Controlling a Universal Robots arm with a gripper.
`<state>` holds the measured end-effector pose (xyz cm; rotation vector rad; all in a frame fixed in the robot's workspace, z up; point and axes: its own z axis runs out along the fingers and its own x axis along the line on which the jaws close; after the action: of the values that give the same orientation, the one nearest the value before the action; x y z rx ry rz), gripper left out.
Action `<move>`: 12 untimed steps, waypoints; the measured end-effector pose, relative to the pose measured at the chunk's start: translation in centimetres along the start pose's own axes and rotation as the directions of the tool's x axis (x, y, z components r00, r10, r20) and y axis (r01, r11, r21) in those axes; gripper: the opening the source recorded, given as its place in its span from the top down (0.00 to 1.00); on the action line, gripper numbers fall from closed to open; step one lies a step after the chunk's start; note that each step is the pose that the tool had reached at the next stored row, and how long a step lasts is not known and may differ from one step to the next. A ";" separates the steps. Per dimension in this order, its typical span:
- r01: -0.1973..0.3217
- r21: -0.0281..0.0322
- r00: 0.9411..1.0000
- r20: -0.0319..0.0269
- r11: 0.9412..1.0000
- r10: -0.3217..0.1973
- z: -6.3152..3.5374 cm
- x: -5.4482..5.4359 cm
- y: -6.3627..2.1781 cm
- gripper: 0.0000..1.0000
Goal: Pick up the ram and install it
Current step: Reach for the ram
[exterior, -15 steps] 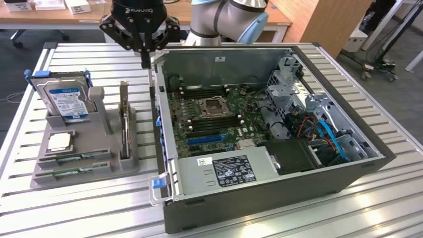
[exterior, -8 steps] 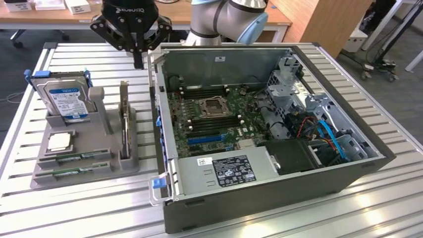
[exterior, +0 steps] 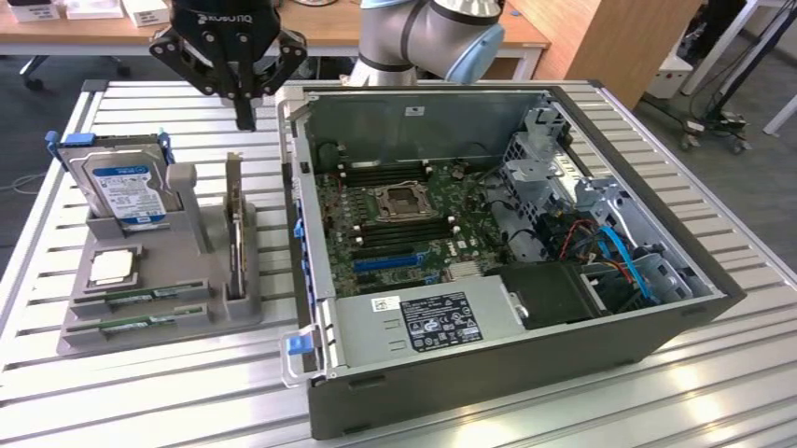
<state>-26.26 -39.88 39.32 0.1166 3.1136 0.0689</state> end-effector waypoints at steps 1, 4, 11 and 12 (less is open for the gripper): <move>0.000 0.000 1.000 0.000 1.000 0.000 -0.01 0.2 -0.01 0.90; 0.000 0.000 1.000 0.000 1.000 0.000 -0.02 0.7 -0.05 0.90; 0.000 0.000 1.000 0.000 1.000 0.000 -0.06 2.1 -0.15 0.90; 0.000 0.000 1.000 0.000 1.000 0.000 -0.06 2.3 -0.17 0.90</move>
<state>-28.52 -39.89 39.32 0.1166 3.1137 0.0688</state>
